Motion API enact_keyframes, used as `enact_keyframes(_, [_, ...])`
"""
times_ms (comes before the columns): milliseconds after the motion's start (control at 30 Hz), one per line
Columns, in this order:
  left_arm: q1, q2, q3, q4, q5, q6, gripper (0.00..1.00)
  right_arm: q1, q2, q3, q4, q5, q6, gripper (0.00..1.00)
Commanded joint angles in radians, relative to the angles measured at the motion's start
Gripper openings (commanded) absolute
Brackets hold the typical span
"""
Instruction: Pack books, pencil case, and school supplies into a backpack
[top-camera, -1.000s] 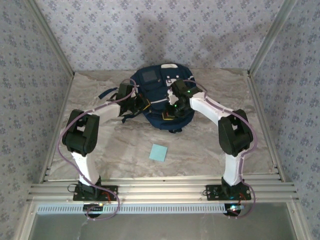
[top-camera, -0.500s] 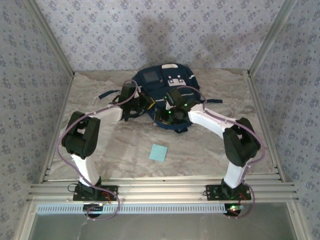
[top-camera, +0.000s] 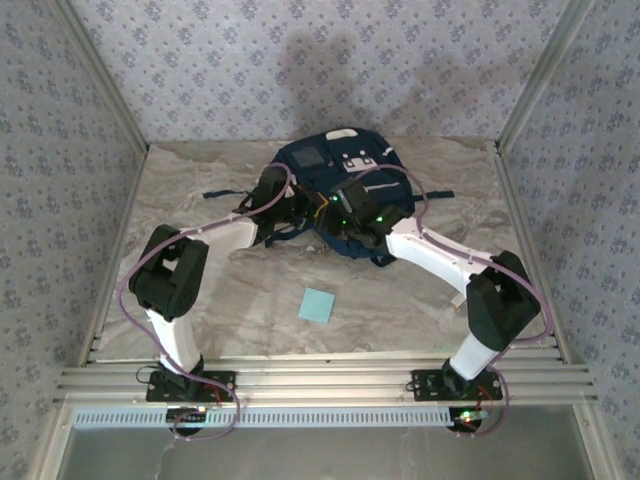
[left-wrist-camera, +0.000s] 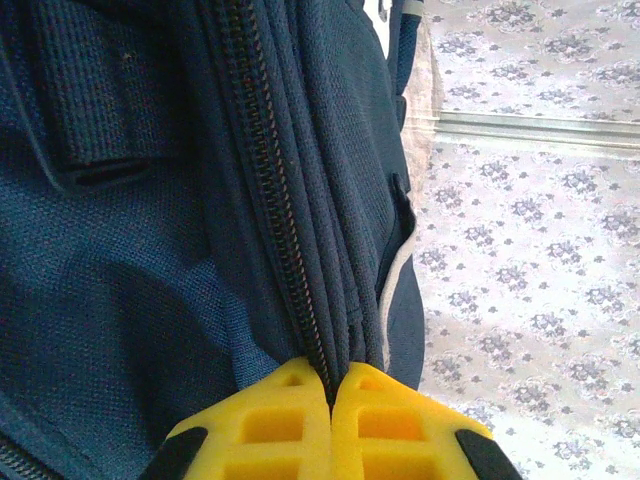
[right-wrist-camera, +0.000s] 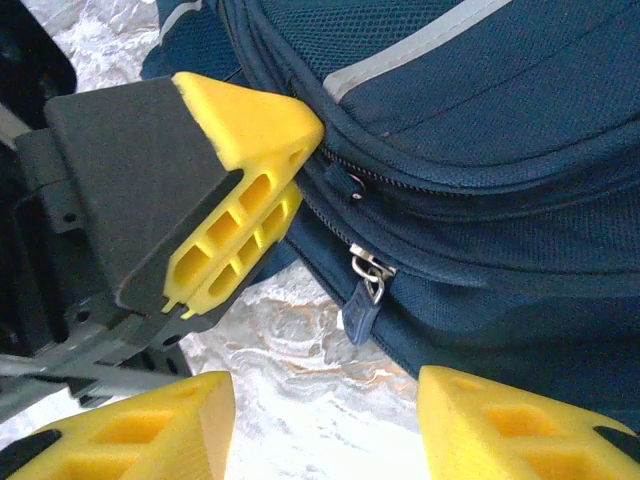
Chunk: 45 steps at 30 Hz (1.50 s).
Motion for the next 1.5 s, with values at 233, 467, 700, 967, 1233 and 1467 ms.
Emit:
enact_keyframes(233, [-0.016, -0.055, 0.026, 0.154, -0.001, -0.045, 0.00, 0.048, 0.154, 0.098, -0.056, 0.233, -0.022, 0.49])
enact_keyframes(467, [-0.015, -0.068, 0.012, 0.155, 0.000, -0.042, 0.00, 0.036, 0.154, 0.094, -0.077, 0.318, 0.003, 0.36])
enact_keyframes(700, [-0.014, -0.086, -0.001, 0.150, -0.004, -0.033, 0.00, 0.006, 0.146, 0.086, -0.080, 0.317, -0.012, 0.12])
enact_keyframes(967, [0.011, -0.068, 0.018, 0.094, -0.017, 0.025, 0.00, -0.053, 0.039, 0.004, -0.040, 0.126, -0.117, 0.00])
enact_keyframes(1233, [0.057, -0.056, 0.048, 0.007, -0.018, 0.114, 0.00, -0.223, 0.014, -0.010, -0.114, -0.343, -0.259, 0.00])
enact_keyframes(1467, [0.068, -0.045, 0.063, -0.034, -0.021, 0.150, 0.00, -0.279, -0.019, 0.016, -0.263, -0.424, -0.335, 0.00])
